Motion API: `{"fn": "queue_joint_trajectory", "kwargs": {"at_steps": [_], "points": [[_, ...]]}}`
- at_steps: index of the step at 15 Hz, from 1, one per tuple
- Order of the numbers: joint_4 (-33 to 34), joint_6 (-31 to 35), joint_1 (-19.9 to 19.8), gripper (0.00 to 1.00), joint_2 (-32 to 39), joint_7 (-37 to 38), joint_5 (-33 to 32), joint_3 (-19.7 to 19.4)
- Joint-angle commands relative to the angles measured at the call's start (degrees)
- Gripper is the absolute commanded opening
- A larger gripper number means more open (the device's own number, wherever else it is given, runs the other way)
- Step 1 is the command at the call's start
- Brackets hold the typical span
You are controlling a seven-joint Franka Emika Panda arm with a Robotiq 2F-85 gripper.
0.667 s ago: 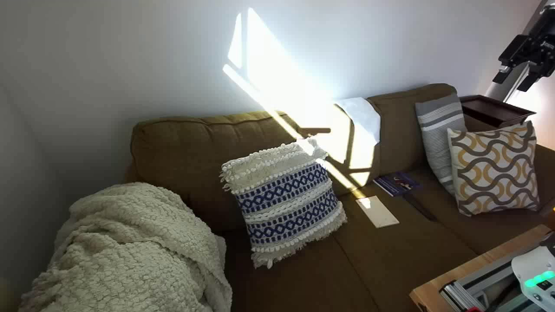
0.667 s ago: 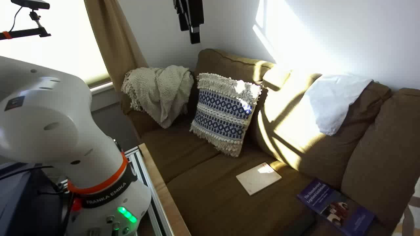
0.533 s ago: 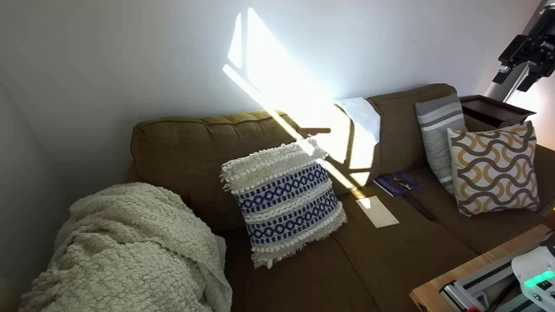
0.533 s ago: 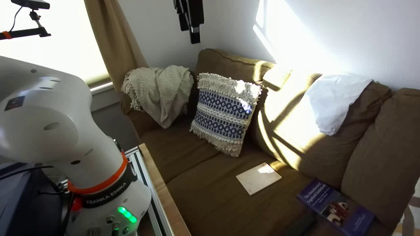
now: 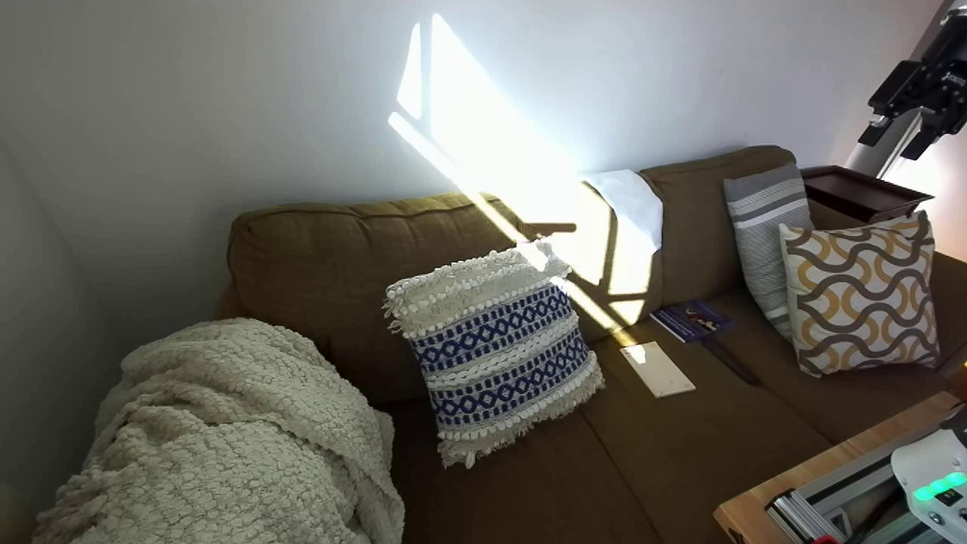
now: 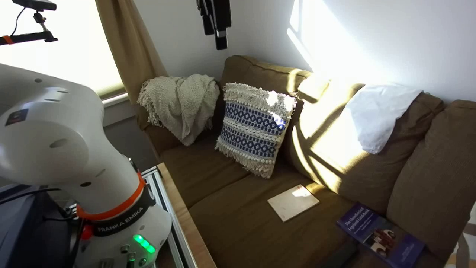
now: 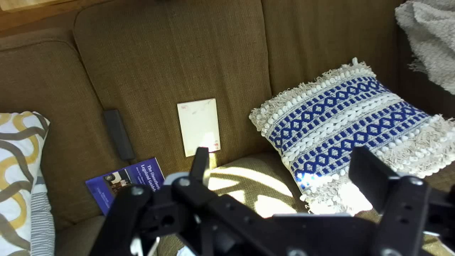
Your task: Put the remote on the towel
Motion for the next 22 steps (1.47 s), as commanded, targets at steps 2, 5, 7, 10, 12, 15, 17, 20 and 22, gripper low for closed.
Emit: {"fn": "queue_joint_trajectory", "kwargs": {"at_steps": [2, 5, 7, 10, 12, 15, 17, 20, 22], "points": [[-0.57, 0.05, -2.68, 1.0, 3.1, 0.15, -1.74, -0.56], [-2.46, 1.48, -4.8, 1.0, 5.23, -4.12, -5.46, -3.35], [-3.16, 4.74, -5.3, 1.0, 7.42, -9.74, -8.77, -5.48], [-4.84, 11.68, -5.74, 1.0, 10.87, -18.59, -12.08, -9.68], [-6.11, 18.1, -6.15, 1.0, 13.43, -23.38, -13.23, -12.41], [-5.99, 19.54, -6.71, 1.0, 13.85, -22.62, -11.96, -12.16], [-6.17, 22.01, -7.31, 1.0, 16.31, -24.23, -11.92, -13.3], [-6.14, 22.39, -7.34, 1.0, 17.06, -24.44, -11.92, -13.34], [-4.82, 21.88, -7.41, 1.0, 20.08, -23.63, -11.9, -13.48]]}}
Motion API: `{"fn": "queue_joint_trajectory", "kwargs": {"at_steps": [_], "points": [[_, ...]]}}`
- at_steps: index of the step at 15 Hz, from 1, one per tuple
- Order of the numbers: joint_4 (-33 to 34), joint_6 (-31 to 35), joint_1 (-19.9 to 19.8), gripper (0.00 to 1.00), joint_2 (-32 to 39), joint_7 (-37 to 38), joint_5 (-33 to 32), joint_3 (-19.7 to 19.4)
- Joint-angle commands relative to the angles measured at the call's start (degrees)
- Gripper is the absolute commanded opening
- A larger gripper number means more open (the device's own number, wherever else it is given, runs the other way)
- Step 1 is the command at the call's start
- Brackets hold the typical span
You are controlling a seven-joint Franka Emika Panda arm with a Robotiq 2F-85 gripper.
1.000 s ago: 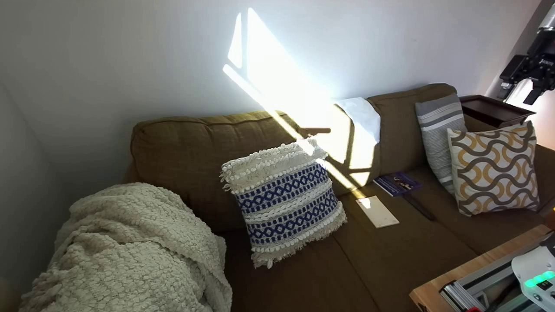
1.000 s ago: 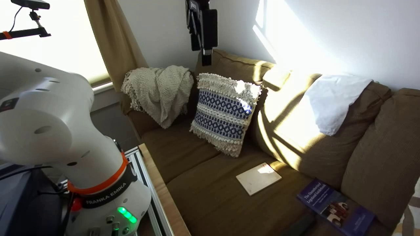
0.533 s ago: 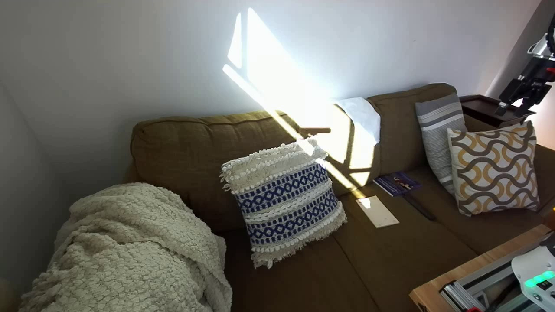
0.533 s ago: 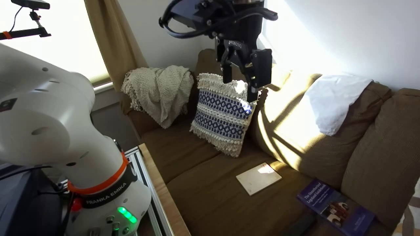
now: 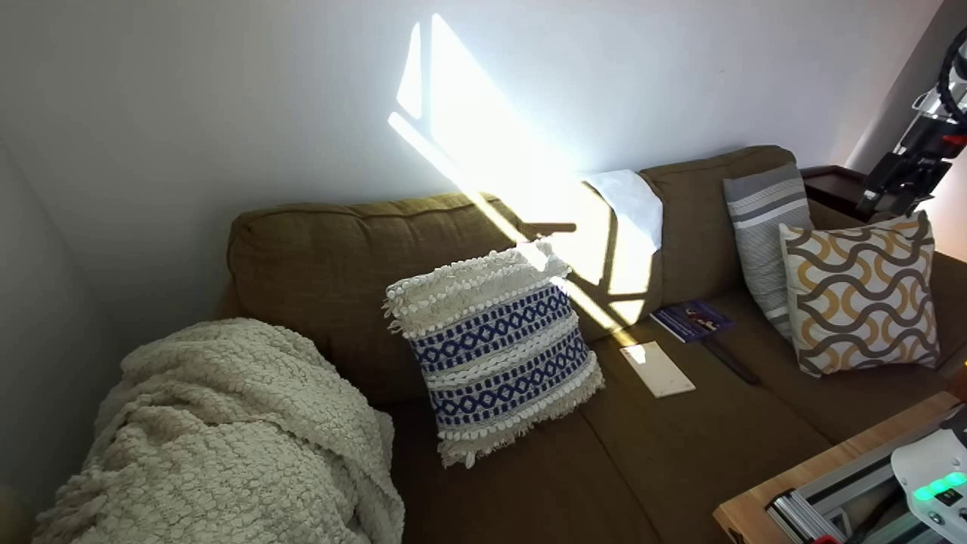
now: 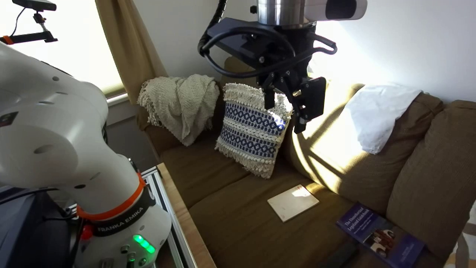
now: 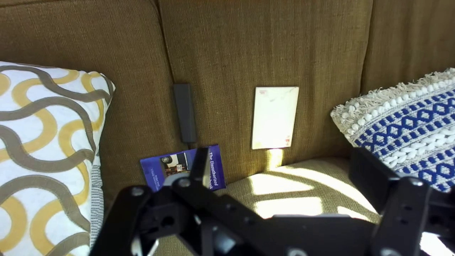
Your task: Put the remote on the towel
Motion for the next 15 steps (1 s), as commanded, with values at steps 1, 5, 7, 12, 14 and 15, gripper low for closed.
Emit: {"fn": "queue_joint_trajectory", "kwargs": {"at_steps": [1, 5, 7, 12, 14, 15], "points": [[1.9, -0.31, -0.57, 1.0, 5.68, 0.73, 0.65, -0.25], [1.82, 2.0, -1.74, 1.0, 14.05, 0.76, 1.12, -1.7], [1.76, 4.0, -1.99, 1.0, 18.52, -0.76, 2.43, -2.35], [1.79, 16.82, -3.12, 1.0, 30.15, -6.47, 5.77, -2.74], [2.6, 24.79, -4.06, 1.0, 35.38, -9.97, 7.43, -2.06], [3.14, 27.67, -4.63, 1.0, 37.69, -11.49, 9.32, -1.55]]}}
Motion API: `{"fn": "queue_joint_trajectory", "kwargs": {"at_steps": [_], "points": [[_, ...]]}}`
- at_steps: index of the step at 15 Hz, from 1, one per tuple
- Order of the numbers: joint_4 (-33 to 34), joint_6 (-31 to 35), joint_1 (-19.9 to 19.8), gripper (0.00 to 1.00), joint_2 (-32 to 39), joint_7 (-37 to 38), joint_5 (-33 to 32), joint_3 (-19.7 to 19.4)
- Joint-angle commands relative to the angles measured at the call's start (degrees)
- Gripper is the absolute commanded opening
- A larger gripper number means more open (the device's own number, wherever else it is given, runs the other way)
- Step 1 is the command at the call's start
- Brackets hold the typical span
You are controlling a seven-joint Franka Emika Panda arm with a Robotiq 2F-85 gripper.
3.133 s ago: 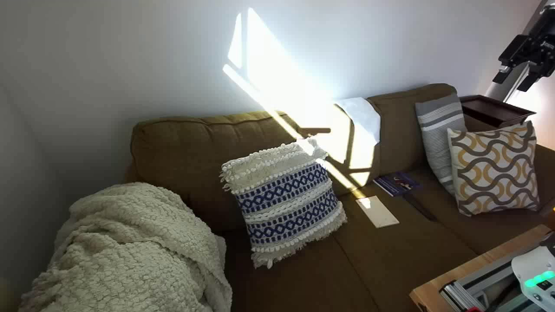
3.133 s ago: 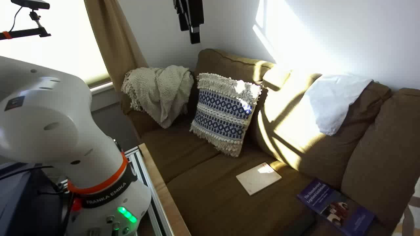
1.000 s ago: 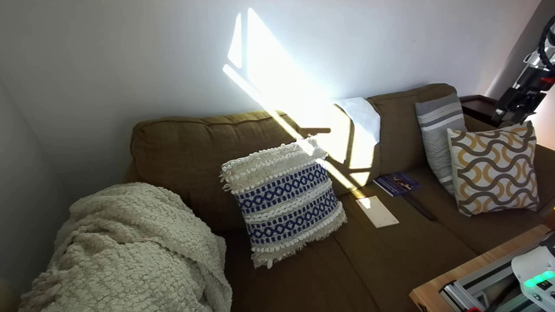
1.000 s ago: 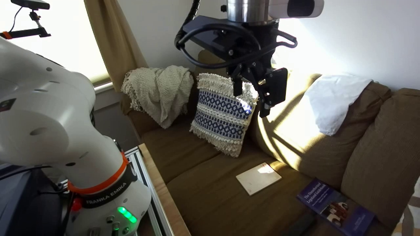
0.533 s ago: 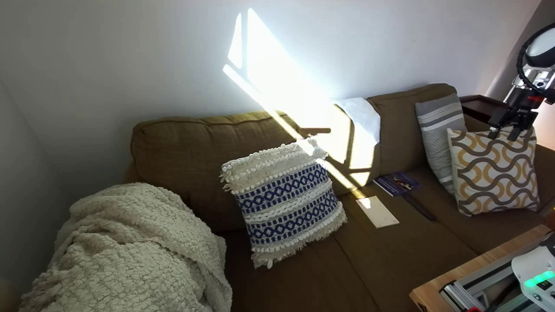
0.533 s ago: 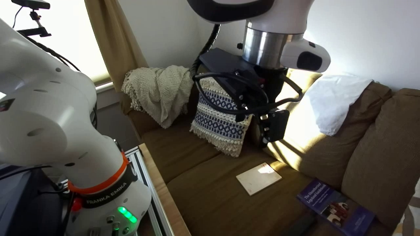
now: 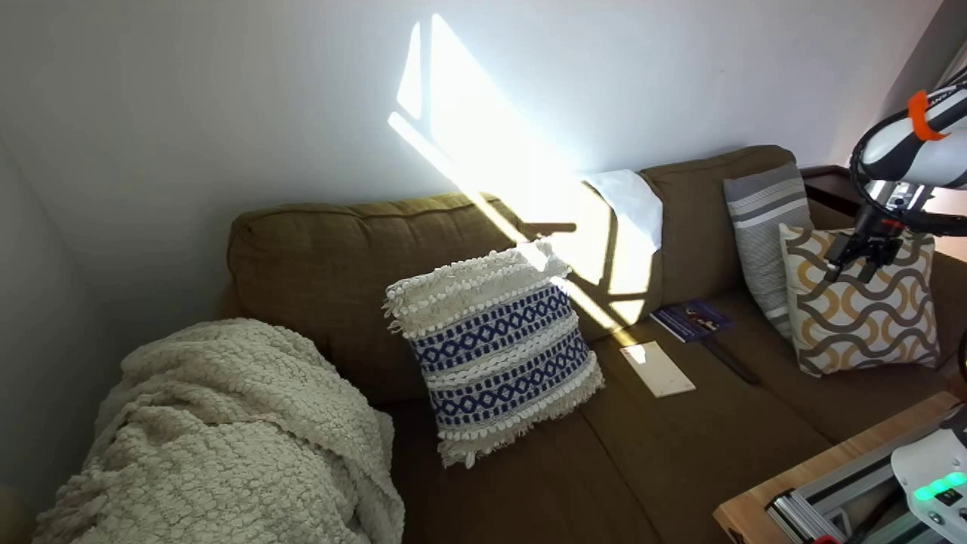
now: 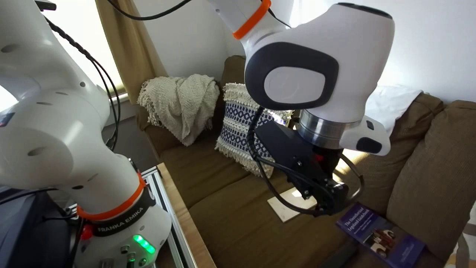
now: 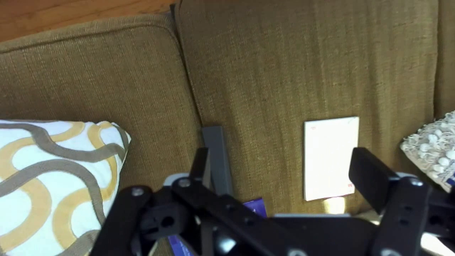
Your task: Put the remote on the towel
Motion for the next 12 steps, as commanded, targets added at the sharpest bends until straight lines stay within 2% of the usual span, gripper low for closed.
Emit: {"fn": "queue_joint_trajectory", "kwargs": {"at_steps": [1, 2, 4, 8, 9, 12], "points": [[4.14, 7.65, -2.61, 1.0, 10.64, -5.43, 6.04, 1.5], [0.68, 5.72, -2.51, 1.0, 4.46, -2.18, 2.26, 2.02], [1.31, 6.45, -3.09, 1.0, 6.48, -2.37, 2.53, 2.75], [1.29, 6.42, -2.87, 1.0, 5.42, -2.3, 2.62, 3.02], [3.81, 5.22, -2.82, 1.0, 9.31, 1.77, 0.95, 2.61], [8.96, 3.0, -4.45, 1.0, 19.43, 2.18, 2.65, 3.19]]}}
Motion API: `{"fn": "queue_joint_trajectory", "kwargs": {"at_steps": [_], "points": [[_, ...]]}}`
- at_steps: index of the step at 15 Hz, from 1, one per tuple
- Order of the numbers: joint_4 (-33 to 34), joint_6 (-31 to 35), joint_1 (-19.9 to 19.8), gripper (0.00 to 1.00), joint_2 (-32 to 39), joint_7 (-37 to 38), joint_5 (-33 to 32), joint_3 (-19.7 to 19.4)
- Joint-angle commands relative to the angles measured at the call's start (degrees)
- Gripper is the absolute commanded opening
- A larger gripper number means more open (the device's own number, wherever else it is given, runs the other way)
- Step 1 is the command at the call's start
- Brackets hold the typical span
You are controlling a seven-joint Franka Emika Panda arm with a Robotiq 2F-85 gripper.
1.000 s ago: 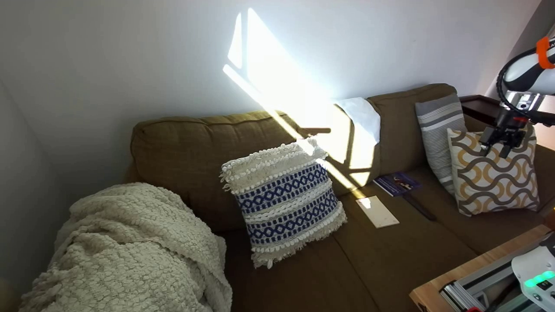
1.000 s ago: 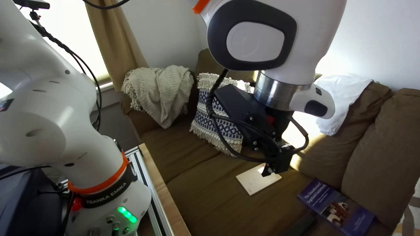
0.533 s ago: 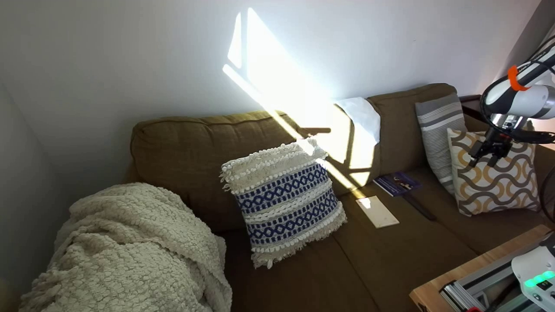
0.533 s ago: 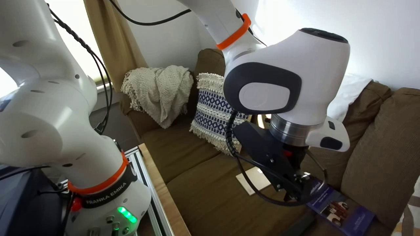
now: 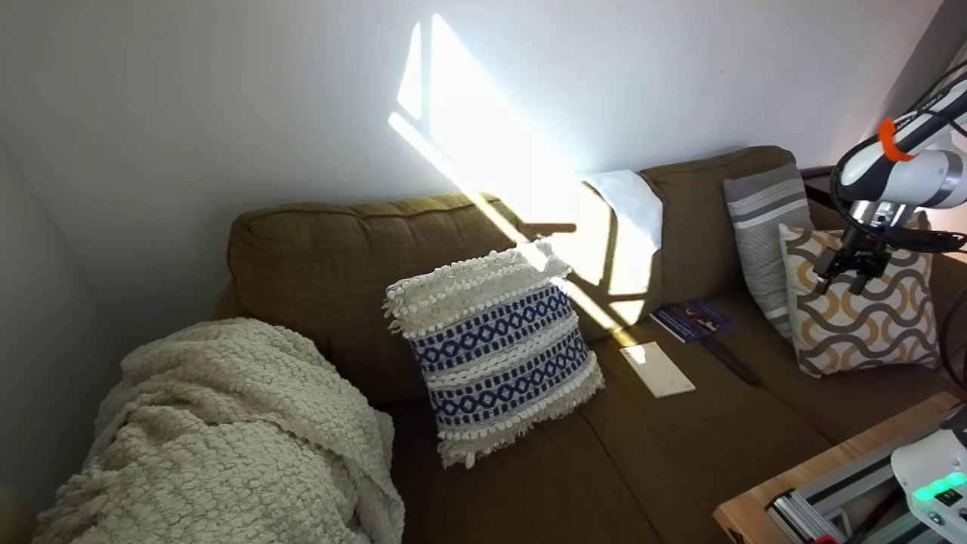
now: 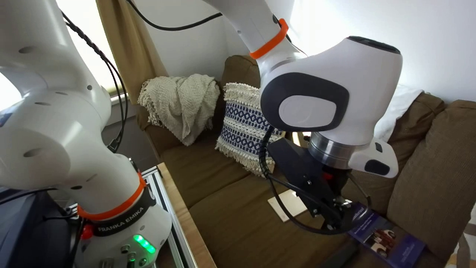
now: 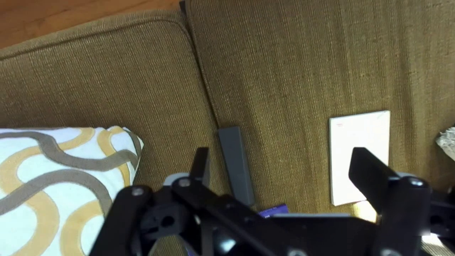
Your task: Put the remote on the towel
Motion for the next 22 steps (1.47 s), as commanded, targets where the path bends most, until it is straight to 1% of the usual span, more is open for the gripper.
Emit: {"fn": "queue_joint_trajectory", "kwargs": {"at_steps": [1, 4, 5, 8, 10, 11, 12, 15, 18, 21, 22], "points": [[7.33, -1.34, -3.35, 1.0, 13.2, 0.88, 0.75, 1.92], [11.26, 2.21, -6.67, 1.0, 21.44, -2.05, 0.6, 4.75], [13.1, 4.29, -8.35, 1.0, 24.76, -3.86, 0.79, 6.29], [16.6, 10.15, -11.92, 1.0, 31.69, -5.35, -0.47, 9.61], [19.1, 14.18, -13.3, 1.0, 35.79, -4.02, -0.94, 10.69], [20.64, 15.07, -14.41, 1.0, 37.5, -2.0, 0.44, 11.57], [16.37, 13.42, -12.42, 1.0, 32.75, -1.55, -1.98, 10.42], [19.41, 14.45, -13.87, 1.0, 36.41, -1.03, -1.87, 11.29], [20.67, 14.87, -13.63, 1.0, 37.37, -0.49, -2.02, 11.21], [27.46, 16.2, -12.6, 1.0, 43.68, 0.99, -3.26, 11.06], [30.19, 15.95, -13.91, 1.0, 45.82, -0.04, -3.2, 12.47]]}}
